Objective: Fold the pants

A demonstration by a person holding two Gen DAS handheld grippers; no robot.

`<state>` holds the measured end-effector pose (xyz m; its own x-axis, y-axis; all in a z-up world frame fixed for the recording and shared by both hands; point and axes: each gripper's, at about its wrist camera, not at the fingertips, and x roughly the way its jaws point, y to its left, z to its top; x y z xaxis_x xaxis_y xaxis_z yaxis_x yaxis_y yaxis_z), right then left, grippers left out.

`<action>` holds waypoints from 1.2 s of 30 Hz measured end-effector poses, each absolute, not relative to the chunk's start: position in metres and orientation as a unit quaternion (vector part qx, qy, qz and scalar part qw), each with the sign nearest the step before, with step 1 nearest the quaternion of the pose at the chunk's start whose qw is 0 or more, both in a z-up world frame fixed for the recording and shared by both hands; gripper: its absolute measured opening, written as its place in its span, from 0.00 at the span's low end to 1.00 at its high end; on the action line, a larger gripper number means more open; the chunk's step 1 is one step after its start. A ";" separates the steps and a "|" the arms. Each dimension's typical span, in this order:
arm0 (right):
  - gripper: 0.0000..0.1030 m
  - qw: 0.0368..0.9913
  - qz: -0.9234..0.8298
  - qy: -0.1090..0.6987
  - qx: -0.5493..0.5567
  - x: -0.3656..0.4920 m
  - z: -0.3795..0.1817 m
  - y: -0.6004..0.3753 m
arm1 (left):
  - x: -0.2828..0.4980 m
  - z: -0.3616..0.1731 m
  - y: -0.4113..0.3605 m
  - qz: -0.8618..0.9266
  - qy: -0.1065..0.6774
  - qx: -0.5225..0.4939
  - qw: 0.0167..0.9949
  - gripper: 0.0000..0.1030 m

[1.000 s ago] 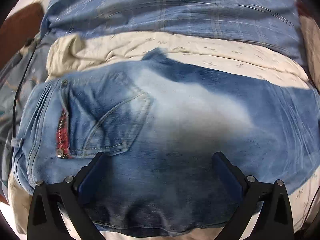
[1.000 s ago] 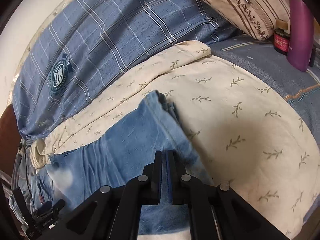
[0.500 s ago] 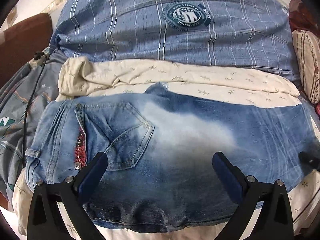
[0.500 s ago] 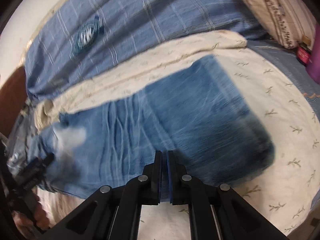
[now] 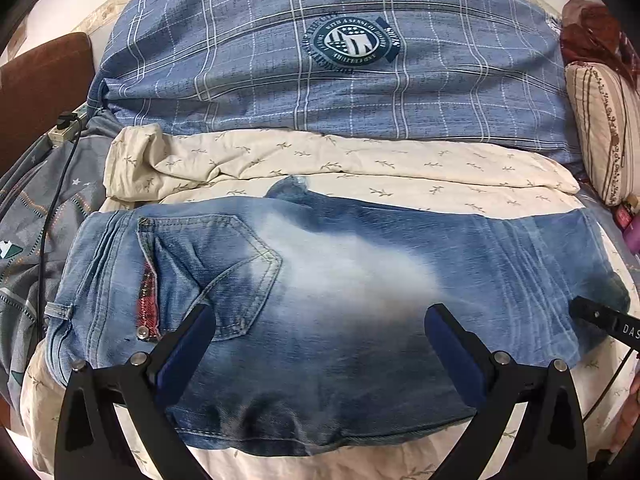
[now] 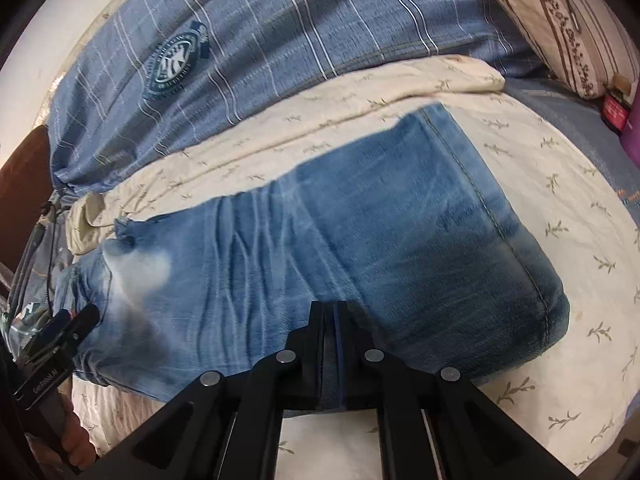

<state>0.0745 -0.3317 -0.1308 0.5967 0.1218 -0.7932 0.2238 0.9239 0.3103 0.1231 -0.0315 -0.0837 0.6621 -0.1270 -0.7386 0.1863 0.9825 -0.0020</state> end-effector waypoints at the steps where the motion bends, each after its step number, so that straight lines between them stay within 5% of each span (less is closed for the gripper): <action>1: 0.08 0.874 -0.028 0.446 0.190 0.075 -0.130 -0.330 | 0.122 -0.084 -0.033 -0.090 0.403 0.036 0.910 1.00; 36: 0.08 0.888 -0.042 0.416 0.190 0.073 -0.117 -0.336 | 0.082 -0.082 -0.106 -0.229 0.399 0.084 0.884 1.00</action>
<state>0.0728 -0.3364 -0.1168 0.6503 0.0837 -0.7550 0.2327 0.9242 0.3028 0.0819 -0.1060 -0.0824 0.5772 -0.3380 -0.7434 0.4724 0.8807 -0.0336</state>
